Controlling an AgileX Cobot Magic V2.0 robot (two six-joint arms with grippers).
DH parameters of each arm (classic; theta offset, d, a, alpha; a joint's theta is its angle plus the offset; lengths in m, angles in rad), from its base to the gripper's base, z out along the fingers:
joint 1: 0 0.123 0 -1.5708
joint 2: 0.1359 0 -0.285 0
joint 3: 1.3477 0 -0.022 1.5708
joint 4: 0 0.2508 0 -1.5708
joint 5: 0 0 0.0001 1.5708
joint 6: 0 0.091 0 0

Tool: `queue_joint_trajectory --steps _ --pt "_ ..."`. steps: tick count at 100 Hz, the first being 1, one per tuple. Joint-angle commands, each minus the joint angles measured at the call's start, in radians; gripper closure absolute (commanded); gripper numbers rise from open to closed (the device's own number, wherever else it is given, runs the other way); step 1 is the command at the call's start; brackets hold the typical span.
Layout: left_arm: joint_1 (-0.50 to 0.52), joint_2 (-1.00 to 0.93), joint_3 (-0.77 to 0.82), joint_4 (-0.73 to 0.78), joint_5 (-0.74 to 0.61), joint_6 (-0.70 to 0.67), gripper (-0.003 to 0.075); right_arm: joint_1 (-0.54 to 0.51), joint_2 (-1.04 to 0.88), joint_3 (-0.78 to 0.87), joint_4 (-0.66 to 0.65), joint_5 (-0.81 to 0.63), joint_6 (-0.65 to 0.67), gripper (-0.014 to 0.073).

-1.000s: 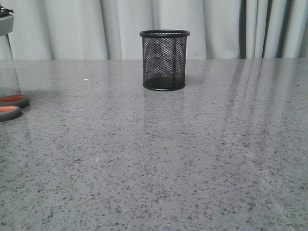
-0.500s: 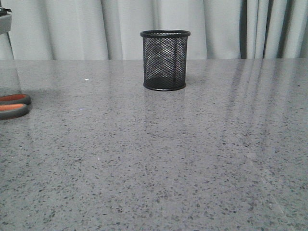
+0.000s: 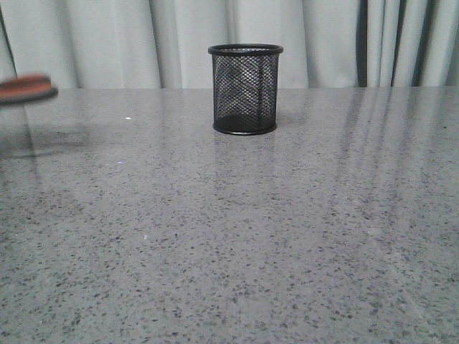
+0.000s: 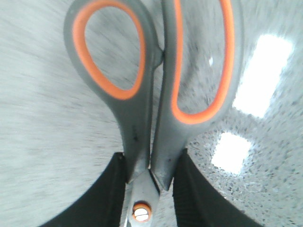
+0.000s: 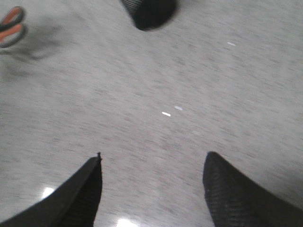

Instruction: Put scissors into bucket

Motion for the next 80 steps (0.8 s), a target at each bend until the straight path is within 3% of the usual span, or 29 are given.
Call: queue_joint_trajectory --steps 1,19,28,53,80 --pt "-0.056 -0.113 -0.063 -0.028 -0.028 -0.047 0.0741 0.003 0.008 -0.034 0.187 -0.084 -0.097 0.0176" --pt "-0.237 -0.224 -0.113 0.064 -0.031 -0.154 0.0741 0.003 0.023 -0.040 0.464 -0.102 -0.265 0.0176" --pt "-0.332 -0.259 -0.142 0.123 -0.031 -0.215 0.0741 0.003 0.049 -0.067 0.542 -0.081 -0.310 0.0176" --pt "-0.583 -0.285 -0.212 0.229 -0.075 -0.391 0.0741 0.003 0.151 -0.218 0.574 -0.034 -0.347 0.0176" --pt "-0.776 -0.285 -0.247 0.319 -0.163 -0.534 0.0741 0.003 0.252 -0.352 0.614 0.033 -0.357 0.0176"
